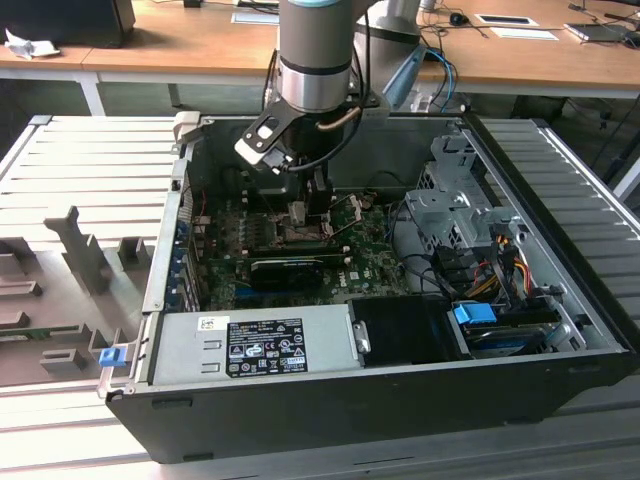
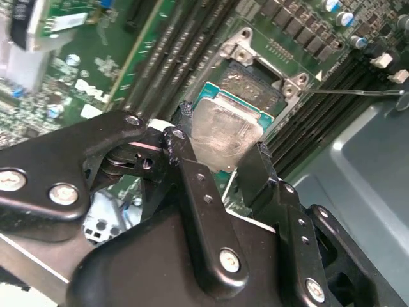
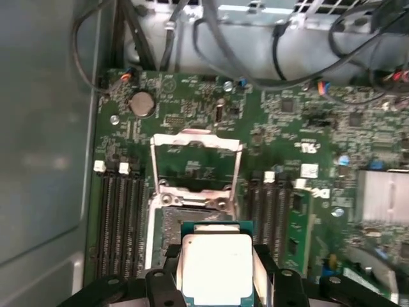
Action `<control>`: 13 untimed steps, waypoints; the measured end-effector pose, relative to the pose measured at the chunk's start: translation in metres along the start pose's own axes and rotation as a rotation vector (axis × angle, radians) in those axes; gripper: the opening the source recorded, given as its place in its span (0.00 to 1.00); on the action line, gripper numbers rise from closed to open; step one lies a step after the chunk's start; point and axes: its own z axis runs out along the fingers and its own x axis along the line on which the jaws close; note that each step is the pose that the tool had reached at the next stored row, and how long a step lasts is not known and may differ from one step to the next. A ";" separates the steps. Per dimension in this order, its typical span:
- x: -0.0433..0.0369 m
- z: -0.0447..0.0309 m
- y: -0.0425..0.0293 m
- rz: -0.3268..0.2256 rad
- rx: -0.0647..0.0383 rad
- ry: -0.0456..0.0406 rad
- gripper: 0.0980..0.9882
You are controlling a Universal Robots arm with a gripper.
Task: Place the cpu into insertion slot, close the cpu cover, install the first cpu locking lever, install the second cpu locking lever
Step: 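Place the cpu into insertion slot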
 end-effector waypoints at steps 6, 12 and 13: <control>0.0080 0.0184 -0.0018 0.020 0.001 -0.0002 0.48; 0.0120 0.0310 -0.0048 0.046 0.001 -0.0014 0.48; 0.0123 0.0329 -0.0048 0.047 0.001 -0.0016 0.48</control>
